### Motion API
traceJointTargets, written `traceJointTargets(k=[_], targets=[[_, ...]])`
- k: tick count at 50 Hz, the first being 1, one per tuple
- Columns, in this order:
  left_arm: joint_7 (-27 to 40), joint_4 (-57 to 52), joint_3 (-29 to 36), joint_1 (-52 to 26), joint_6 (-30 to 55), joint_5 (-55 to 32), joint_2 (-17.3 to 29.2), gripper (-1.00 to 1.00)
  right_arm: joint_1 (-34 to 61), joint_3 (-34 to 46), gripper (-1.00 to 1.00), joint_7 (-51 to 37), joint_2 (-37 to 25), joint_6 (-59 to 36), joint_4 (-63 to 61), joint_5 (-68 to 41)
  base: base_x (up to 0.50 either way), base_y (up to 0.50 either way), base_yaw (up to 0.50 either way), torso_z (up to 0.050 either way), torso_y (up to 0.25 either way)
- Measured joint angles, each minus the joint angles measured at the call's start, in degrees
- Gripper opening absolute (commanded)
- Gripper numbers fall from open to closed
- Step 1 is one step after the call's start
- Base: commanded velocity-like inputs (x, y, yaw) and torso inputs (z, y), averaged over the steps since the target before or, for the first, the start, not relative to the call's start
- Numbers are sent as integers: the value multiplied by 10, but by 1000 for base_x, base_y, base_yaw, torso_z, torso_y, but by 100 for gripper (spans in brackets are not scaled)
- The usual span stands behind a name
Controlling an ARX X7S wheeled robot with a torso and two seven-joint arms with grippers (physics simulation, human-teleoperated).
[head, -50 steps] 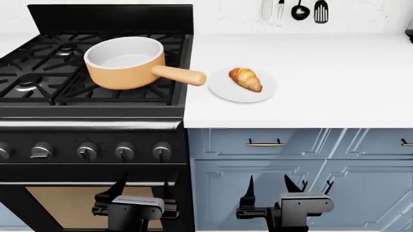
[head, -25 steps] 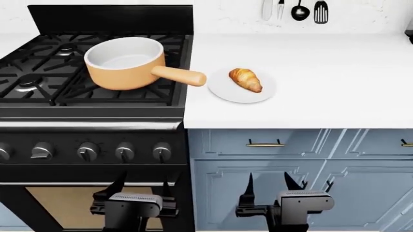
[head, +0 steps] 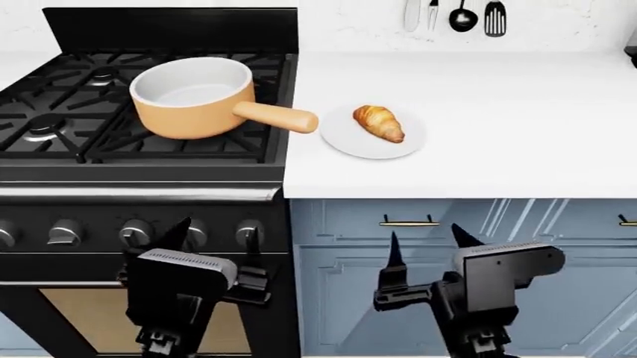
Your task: Pick the croissant and place it on the pan. Then turn on the stove to warm the croissant.
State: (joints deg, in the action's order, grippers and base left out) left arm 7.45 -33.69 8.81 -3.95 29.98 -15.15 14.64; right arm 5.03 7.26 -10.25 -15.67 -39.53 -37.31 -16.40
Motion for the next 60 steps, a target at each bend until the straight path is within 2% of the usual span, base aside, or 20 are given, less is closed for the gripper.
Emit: traceJointTargets(k=[11,20,27,33,49,60], targets=[[-4,-97,-67,-75,175,-123,18,100,121,-94,100,-17,-6,-284,-143,-159,0,0,0,0,0],[9,-137,-158,-155,311,-257,16,100,234,-173,100,-180,-55,-406,-146,-458,0,0,0,0,0],[37,-148,-230,-221,412,-364,23,100,302,-189,100,-289,-101,-434,-125,-627,0,0,0,0,0],[59,-153,-269,-261,466,-426,33,100,336,-191,100,-356,-132,-432,-104,-724,0,0,0,0,0],[68,-151,-270,-290,491,-459,60,100,379,-163,100,-471,-174,-404,-62,-848,6,0,0,0,0],[72,-149,-262,-295,489,-470,67,100,403,-137,100,-508,-192,-386,-48,-891,357,0,0,0,0]])
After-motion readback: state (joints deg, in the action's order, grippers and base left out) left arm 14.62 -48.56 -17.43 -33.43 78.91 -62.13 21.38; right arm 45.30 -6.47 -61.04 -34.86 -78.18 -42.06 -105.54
